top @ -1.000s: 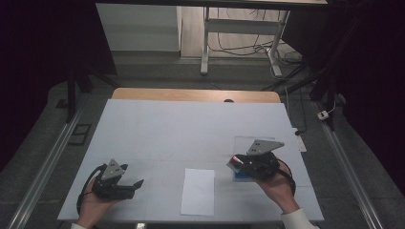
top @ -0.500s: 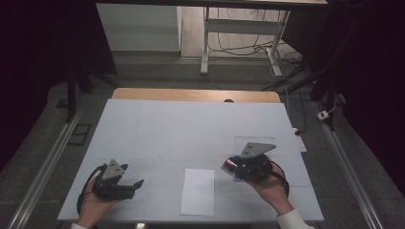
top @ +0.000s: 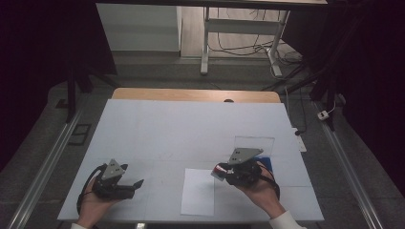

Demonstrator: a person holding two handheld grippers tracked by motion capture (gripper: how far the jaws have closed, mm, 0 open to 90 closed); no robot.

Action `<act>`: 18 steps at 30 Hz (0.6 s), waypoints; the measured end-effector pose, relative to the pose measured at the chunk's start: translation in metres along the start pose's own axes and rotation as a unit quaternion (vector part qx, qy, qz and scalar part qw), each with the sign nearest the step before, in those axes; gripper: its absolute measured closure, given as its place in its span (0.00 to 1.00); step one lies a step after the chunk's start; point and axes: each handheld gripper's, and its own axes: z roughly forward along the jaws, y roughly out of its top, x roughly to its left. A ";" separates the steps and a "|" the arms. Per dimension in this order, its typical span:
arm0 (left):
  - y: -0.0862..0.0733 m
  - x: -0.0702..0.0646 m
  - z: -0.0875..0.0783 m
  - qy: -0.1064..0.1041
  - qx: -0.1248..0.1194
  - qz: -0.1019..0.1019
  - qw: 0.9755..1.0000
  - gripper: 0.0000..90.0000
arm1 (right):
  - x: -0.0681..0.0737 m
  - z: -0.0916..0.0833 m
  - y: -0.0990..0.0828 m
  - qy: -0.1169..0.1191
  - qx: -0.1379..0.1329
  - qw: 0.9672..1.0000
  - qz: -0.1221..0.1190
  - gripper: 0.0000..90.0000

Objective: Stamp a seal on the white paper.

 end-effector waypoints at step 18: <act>0.001 0.000 -0.001 0.000 -0.003 -0.001 1.000 0.21 | 0.028 0.027 0.014 0.055 0.004 0.998 -0.029 0.78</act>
